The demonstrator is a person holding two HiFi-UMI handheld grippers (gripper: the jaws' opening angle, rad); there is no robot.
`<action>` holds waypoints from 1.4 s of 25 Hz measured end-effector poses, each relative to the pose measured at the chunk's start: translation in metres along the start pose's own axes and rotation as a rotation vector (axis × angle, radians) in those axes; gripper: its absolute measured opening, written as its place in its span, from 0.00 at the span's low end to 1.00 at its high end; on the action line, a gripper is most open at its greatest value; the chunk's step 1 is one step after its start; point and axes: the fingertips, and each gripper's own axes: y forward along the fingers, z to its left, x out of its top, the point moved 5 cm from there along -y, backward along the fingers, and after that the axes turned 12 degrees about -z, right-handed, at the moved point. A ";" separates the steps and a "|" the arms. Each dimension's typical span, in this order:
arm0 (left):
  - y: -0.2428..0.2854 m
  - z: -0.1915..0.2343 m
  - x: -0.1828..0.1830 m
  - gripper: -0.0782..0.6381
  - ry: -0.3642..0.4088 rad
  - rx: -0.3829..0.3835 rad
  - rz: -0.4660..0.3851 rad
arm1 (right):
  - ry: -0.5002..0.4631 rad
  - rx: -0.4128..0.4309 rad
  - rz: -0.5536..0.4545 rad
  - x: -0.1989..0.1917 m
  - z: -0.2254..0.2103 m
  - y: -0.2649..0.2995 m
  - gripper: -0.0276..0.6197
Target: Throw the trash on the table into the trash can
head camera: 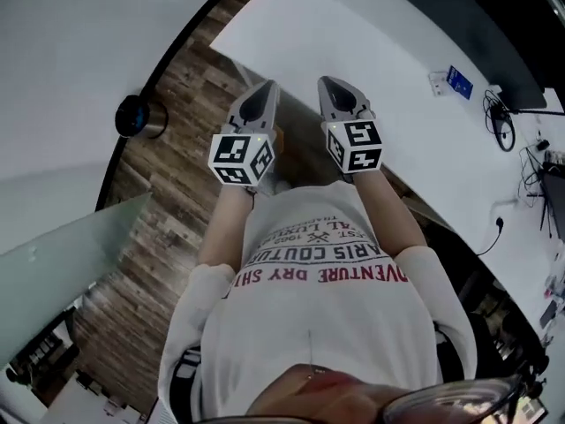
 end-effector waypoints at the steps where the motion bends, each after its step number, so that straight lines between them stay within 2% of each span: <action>1: 0.015 -0.015 0.001 0.14 -0.003 -0.053 -0.002 | -0.002 -0.054 -0.024 0.006 -0.018 -0.014 0.08; 5: 0.067 -0.091 -0.008 0.14 0.029 -0.252 0.005 | -0.010 -0.263 -0.091 0.018 -0.090 -0.086 0.08; 10: 0.105 -0.198 -0.034 0.14 0.049 -0.449 0.023 | -0.015 -0.481 -0.124 0.019 -0.168 -0.186 0.08; 13: 0.117 -0.264 -0.057 0.14 0.042 -0.579 0.045 | -0.016 -0.616 -0.126 0.011 -0.201 -0.246 0.08; 16: 0.117 -0.317 -0.077 0.14 0.040 -0.668 0.066 | -0.018 -0.701 -0.127 0.003 -0.220 -0.295 0.08; 21: 0.114 -0.380 -0.098 0.14 0.066 -0.753 0.085 | -0.015 -0.780 -0.125 -0.004 -0.240 -0.354 0.08; 25: 0.113 -0.411 -0.107 0.14 0.096 -0.784 0.087 | -0.014 -0.812 -0.125 -0.008 -0.252 -0.383 0.08; 30: 0.109 -0.436 -0.113 0.14 0.143 -0.793 0.088 | 0.022 -0.820 -0.145 -0.011 -0.267 -0.404 0.08; 35: 0.110 -0.447 -0.117 0.14 0.165 -0.785 0.074 | 0.024 -0.788 -0.143 -0.012 -0.280 -0.407 0.08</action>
